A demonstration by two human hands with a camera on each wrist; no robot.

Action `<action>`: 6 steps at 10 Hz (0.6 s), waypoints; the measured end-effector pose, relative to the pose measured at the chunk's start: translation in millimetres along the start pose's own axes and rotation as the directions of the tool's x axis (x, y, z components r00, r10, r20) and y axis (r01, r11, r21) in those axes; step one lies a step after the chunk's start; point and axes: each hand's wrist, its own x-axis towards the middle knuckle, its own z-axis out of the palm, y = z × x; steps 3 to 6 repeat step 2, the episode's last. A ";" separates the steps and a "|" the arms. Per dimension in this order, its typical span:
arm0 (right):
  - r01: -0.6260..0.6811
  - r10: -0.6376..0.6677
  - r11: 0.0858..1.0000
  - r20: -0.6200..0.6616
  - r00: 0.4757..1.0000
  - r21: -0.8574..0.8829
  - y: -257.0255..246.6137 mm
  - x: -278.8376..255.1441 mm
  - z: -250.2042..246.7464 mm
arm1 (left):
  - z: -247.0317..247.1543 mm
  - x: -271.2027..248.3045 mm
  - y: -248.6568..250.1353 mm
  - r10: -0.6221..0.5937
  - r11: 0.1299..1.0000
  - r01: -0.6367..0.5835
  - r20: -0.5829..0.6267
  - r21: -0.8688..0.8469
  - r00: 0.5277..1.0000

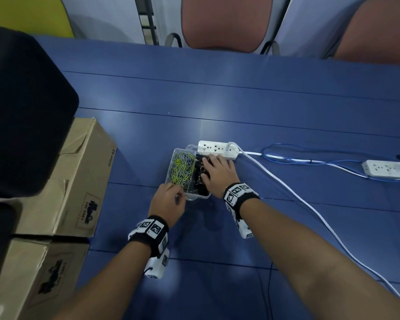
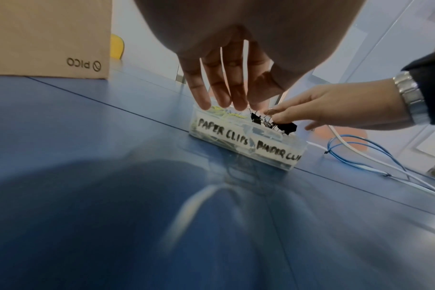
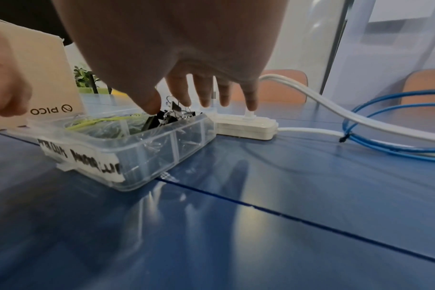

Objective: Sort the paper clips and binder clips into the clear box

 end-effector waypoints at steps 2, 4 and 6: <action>-0.079 0.078 0.996 0.023 0.997 0.049 2.2 -21.1 -10.6 | -3.8 -22.8 -4.2 0.009 1.000 -0.009 -0.003 0.006 1.000; -0.079 0.078 0.996 0.023 0.997 0.049 2.2 -21.1 -10.6 | -3.8 -22.8 -4.2 0.009 1.000 -0.009 -0.003 0.006 1.000; -0.079 0.078 0.996 0.023 0.997 0.049 2.2 -21.1 -10.6 | -3.8 -22.8 -4.2 0.009 1.000 -0.009 -0.003 0.006 1.000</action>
